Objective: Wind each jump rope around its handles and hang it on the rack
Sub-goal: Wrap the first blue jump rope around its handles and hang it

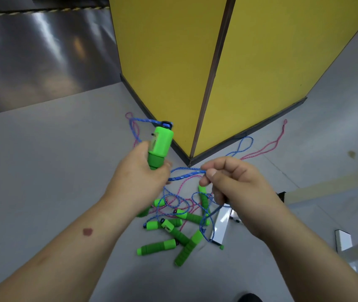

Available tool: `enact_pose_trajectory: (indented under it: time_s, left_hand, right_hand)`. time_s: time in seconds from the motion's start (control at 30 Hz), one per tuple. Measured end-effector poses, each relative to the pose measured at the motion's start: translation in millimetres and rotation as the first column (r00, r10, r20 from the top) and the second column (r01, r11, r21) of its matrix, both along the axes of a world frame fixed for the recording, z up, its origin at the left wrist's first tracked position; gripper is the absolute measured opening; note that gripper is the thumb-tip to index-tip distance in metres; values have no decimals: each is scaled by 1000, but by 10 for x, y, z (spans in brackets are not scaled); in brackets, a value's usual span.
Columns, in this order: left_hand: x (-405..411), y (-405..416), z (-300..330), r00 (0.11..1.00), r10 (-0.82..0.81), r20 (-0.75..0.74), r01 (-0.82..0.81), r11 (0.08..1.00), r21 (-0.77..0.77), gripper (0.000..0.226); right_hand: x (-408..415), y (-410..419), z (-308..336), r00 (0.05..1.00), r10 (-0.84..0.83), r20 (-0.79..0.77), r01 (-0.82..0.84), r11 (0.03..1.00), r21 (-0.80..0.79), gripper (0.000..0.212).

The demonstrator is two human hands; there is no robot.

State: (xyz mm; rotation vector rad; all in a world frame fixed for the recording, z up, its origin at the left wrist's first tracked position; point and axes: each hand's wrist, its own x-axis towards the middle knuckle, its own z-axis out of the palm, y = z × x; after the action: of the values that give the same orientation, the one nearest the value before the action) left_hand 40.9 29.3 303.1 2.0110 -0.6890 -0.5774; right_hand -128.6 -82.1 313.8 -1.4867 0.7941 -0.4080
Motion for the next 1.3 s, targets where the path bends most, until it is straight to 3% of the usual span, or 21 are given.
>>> enact_pose_trajectory:
  time_s: [0.1, 0.23, 0.37, 0.5, 0.57, 0.63, 0.73, 0.8, 0.87, 0.97, 1.03, 1.17, 1.3]
  left_hand:
    - [-243, -40, 23, 920, -211, -332, 157, 971, -182, 21]
    - [-392, -53, 39, 783, -326, -530, 160, 928, -335, 23]
    - [-384, -69, -12, 898, -238, -371, 133, 949, -286, 10]
    - [-243, -84, 25, 979, -10, -205, -27, 983, -180, 19]
    - [-59, -52, 35, 996, 92, -17, -93, 992, -88, 22]
    - [102, 4, 28, 991, 91, 94, -97, 993, 68, 24]
    - [134, 47, 22, 997, 5, -83, 9, 987, 159, 19]
    - [58, 30, 66, 943, -46, -329, 65, 997, 49, 10]
    - [-66, 1, 121, 852, -134, -507, 107, 991, -82, 18]
    - [-238, -39, 53, 861, -279, -424, 225, 959, -175, 32]
    - [-325, -58, 15, 867, -299, -400, 222, 948, -227, 25]
    - [-301, -88, 10, 944, -166, -285, 111, 974, -199, 4]
    - [-133, -66, 8, 998, -23, -65, 18, 996, -83, 12]
  right_hand:
    - [76, 88, -35, 992, -89, 87, 87, 996, 28, 11]
    - [95, 137, -32, 990, -116, 83, 117, 993, -8, 6]
    - [69, 152, -36, 996, -83, 29, 83, 996, -19, 10]
    - [28, 123, -3, 998, 67, 5, -68, 993, 96, 4]
    - [-35, 40, 13, 983, 151, -109, -146, 988, 53, 8]
    - [-81, -24, 16, 972, 147, -185, -153, 988, -18, 13]
    - [-55, -34, -3, 998, -54, -36, 55, 997, 45, 17]
    - [-6, -36, -18, 976, -206, 71, 195, 971, 135, 15]
    - [38, -17, -33, 958, -264, 110, 243, 954, 178, 14]
    - [82, 79, -38, 976, -192, 106, 177, 975, 137, 14]
    - [89, 125, -44, 988, -127, 83, 120, 989, 91, 16]
    - [63, 94, -40, 997, -20, 78, 10, 992, 125, 24]
    - [-13, 38, -30, 998, 56, -11, -56, 997, 54, 21]
